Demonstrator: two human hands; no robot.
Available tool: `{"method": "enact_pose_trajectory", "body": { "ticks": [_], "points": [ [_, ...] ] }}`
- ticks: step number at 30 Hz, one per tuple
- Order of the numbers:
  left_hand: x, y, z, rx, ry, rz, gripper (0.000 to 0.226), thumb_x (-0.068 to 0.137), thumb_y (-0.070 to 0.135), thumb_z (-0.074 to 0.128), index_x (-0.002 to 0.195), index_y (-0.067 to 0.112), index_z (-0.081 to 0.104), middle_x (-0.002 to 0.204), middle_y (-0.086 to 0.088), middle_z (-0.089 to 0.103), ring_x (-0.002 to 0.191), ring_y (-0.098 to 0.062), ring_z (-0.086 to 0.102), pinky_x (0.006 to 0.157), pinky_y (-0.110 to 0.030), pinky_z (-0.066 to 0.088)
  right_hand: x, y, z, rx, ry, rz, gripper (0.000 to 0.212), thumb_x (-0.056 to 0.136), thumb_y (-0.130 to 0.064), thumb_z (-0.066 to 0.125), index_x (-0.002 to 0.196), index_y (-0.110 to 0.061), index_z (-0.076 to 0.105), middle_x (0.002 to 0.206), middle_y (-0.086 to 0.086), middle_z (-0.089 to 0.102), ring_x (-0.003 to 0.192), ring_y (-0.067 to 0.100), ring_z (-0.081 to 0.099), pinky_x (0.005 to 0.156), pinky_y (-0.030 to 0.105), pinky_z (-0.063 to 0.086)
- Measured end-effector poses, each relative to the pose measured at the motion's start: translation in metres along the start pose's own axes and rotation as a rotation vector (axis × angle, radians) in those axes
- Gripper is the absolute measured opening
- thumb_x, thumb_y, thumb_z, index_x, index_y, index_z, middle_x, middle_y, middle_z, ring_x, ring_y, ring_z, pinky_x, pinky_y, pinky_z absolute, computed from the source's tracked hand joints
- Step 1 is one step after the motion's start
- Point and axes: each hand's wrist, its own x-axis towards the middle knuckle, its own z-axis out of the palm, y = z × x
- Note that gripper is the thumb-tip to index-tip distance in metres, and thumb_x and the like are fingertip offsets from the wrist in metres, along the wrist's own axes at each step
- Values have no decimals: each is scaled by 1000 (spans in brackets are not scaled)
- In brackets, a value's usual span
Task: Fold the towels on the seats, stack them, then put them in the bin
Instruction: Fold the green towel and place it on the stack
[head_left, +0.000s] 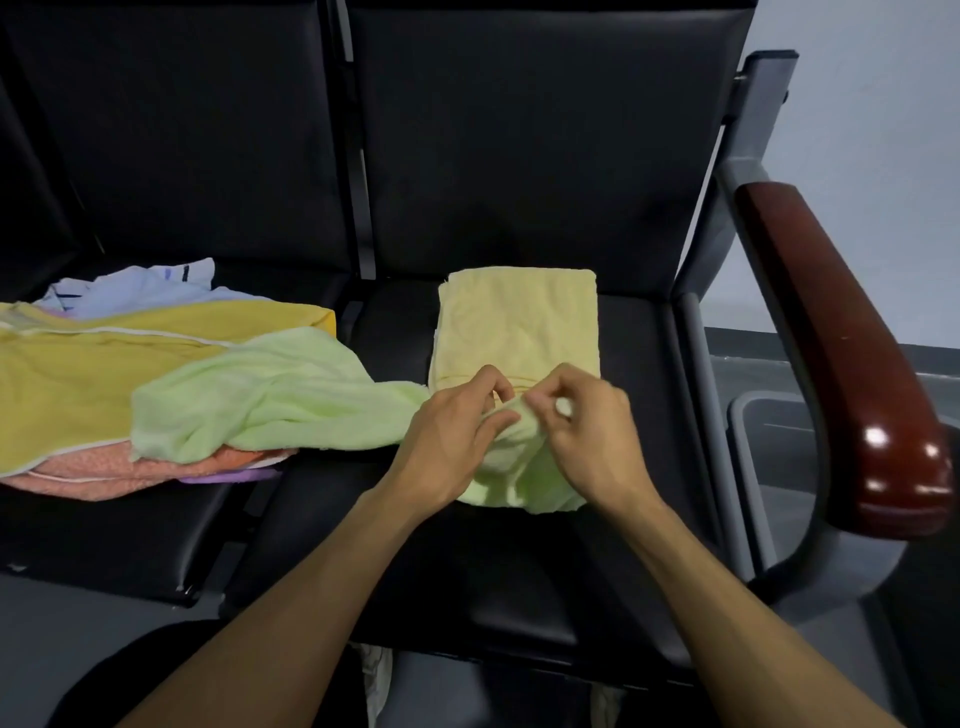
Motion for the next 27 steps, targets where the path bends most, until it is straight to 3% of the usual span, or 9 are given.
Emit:
{"method": "enact_pose_trajectory", "body": {
  "ticks": [5,7,10,12,15,19,21,24,27],
  "points": [
    [-1,-5,-3,75,70,-20,5,99,16,57,95,18,58,81,8,60,75,-18,56,69,-45,49,6,5,-16,60,277,113,12,98,-24,61,87,-22,61,83,-13,66,77,4,61,68,30,48],
    [-1,-4,-3,61,91,-24,16,97,6,52,94,19,60,81,9,60,75,-17,56,68,-45,49,3,6,-15,-50,151,74,11,94,-35,67,101,-28,65,101,-16,67,93,3,62,82,33,51],
    [-1,2,1,30,21,-11,16,98,8,49,99,20,60,76,8,60,71,-15,56,68,-45,49,-2,6,-6,-149,-101,-17,46,83,-49,74,124,-34,62,120,-20,62,105,3,59,90,30,49],
    [-2,4,3,41,17,-12,10,98,13,53,100,21,58,71,8,58,68,-14,55,67,-44,49,-3,6,0,-163,-151,-12,21,87,-42,74,105,-34,67,102,-15,69,92,7,65,83,35,54],
    [-2,3,2,135,71,-52,10,95,11,55,99,21,56,79,9,59,73,-16,57,65,-40,48,0,4,-2,-97,52,45,11,93,-21,65,85,-27,62,79,-10,66,74,8,63,70,40,56],
    [0,-1,-6,186,158,-141,14,87,4,55,88,18,55,75,9,54,72,-20,53,60,-37,43,0,-4,-11,116,293,136,14,94,-11,58,85,-21,60,79,-10,64,73,6,61,67,35,54],
    [0,0,-6,122,152,-123,15,87,3,54,87,18,56,72,7,56,69,-20,54,61,-41,47,0,-1,-10,30,178,124,4,93,-20,64,94,-24,63,88,-13,67,80,6,62,72,36,55],
    [-1,4,-3,6,57,-71,15,91,7,54,98,20,56,72,5,59,67,-17,56,65,-45,50,-3,4,-4,-162,-92,38,41,86,-43,74,123,-32,60,114,-18,60,99,4,56,85,32,49],
    [-2,7,-1,19,72,-78,16,91,11,59,99,23,52,71,8,57,67,-17,58,65,-44,51,-5,2,4,-139,-95,-24,10,90,-39,70,93,-32,64,88,-14,67,78,7,61,70,33,50]
  ]
}}
